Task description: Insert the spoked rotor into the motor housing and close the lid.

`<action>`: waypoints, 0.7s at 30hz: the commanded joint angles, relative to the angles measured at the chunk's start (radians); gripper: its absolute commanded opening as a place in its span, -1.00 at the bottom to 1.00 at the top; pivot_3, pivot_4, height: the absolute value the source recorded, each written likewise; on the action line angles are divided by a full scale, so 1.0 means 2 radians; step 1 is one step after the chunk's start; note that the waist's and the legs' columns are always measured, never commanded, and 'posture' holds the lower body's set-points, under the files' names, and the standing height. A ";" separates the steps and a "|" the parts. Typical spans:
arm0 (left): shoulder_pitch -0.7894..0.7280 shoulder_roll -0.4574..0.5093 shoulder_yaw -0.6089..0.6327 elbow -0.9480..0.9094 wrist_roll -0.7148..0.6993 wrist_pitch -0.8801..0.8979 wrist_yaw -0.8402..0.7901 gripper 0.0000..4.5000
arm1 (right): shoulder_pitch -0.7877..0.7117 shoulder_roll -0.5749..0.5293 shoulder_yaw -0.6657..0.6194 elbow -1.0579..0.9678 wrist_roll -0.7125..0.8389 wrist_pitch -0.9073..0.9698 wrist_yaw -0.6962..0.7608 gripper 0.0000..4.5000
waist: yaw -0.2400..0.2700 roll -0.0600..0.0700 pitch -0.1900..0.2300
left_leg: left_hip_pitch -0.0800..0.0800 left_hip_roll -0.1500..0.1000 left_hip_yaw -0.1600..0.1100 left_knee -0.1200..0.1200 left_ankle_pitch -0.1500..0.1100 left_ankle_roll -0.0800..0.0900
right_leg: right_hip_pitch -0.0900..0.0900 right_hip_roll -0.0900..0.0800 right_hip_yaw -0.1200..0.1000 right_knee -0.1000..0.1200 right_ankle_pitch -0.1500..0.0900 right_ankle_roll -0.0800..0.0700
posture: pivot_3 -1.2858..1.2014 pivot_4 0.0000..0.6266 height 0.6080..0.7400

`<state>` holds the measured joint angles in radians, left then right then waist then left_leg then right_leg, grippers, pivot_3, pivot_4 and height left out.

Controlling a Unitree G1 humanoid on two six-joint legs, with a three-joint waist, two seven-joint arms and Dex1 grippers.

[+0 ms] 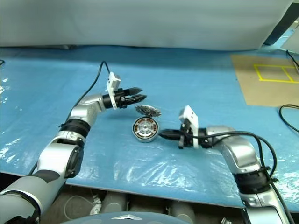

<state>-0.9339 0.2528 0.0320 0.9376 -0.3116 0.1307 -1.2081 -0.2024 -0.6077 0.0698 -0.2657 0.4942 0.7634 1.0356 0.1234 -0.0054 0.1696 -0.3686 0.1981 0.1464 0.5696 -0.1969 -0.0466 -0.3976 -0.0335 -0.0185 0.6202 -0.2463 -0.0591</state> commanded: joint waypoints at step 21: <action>-0.045 -0.039 -0.021 0.086 0.066 -0.066 -0.063 -0.98 | 0.092 -0.009 -0.014 -0.081 0.008 -0.009 -0.100 -1.00 | 0.001 0.000 0.000 | 0.000 -0.004 0.000 -0.004 0.002 0.003 | 0.001 -0.005 0.000 -0.005 0.002 0.004 | 0.03 -0.52 1.00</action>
<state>-1.0092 0.1772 -0.0084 1.1166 -0.1869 0.0273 -1.3406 -0.0240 -0.6271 0.0428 -0.3889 0.5102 0.7625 0.8412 0.1246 -0.0056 0.1698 -0.3693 0.1900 0.1457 0.5609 -0.1932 -0.0402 -0.3947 -0.0439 -0.0195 0.6094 -0.2422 -0.0509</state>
